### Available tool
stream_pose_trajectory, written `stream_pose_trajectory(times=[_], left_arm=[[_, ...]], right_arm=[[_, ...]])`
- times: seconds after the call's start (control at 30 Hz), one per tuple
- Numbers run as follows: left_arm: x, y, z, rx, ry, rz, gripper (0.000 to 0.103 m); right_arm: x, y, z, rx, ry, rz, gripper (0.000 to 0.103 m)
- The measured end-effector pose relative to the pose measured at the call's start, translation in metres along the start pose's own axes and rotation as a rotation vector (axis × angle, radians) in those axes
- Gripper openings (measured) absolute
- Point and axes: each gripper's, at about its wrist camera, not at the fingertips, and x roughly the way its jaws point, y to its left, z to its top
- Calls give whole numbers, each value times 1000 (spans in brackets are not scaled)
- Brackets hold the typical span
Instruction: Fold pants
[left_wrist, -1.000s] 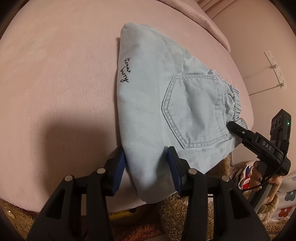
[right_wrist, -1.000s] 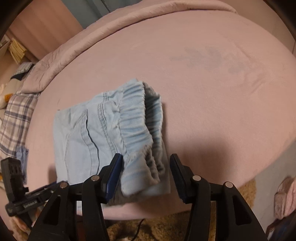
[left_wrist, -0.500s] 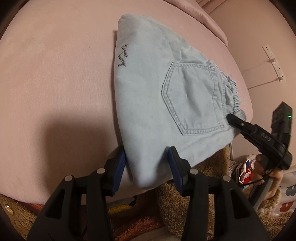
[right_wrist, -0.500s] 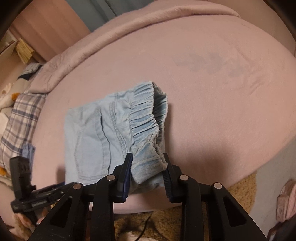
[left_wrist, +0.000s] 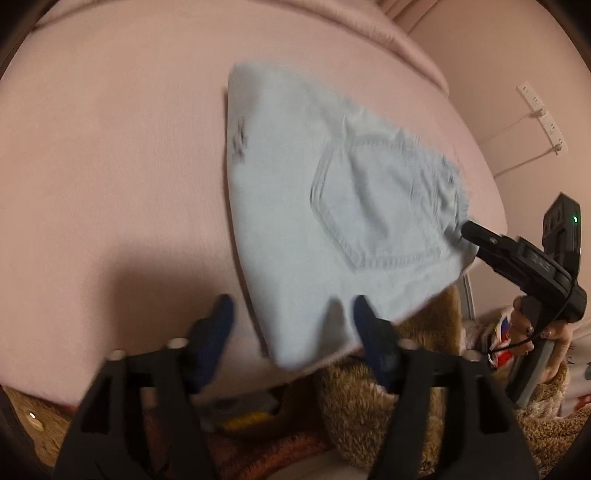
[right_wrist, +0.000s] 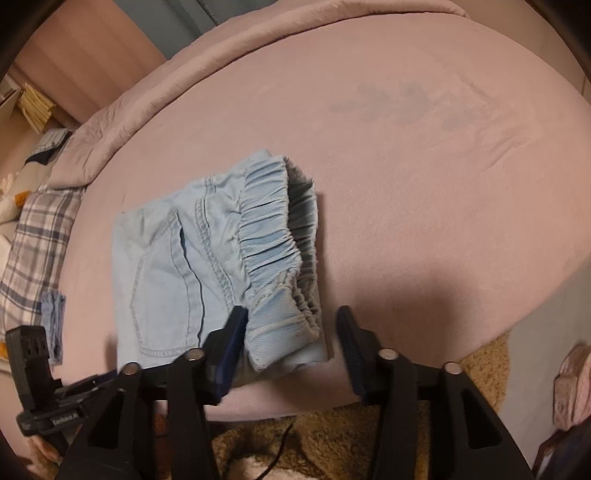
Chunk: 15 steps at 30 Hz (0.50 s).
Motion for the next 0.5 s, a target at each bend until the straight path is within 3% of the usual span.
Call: stream_pose_trajectory(times=[0.07, 0.13, 0.27, 0.37, 0.5], left_arm=[[-9, 4, 7, -18, -57, -13, 79], [-12, 7, 14, -39, -90, -16, 83], [-8, 12, 24, -56, -132, 36, 88], [6, 16, 30, -49, -108, 74, 88], [30, 16, 36, -54, -41, 49, 86]], right_arm=[[-10, -2, 3, -8, -42, 43, 79], [-17, -4, 7, -9, -72, 67, 85], [-15, -11, 12, 14, -90, 75, 91], [-1, -14, 13, 15, -72, 101, 91], [23, -16, 9, 21, -1, 145, 91]])
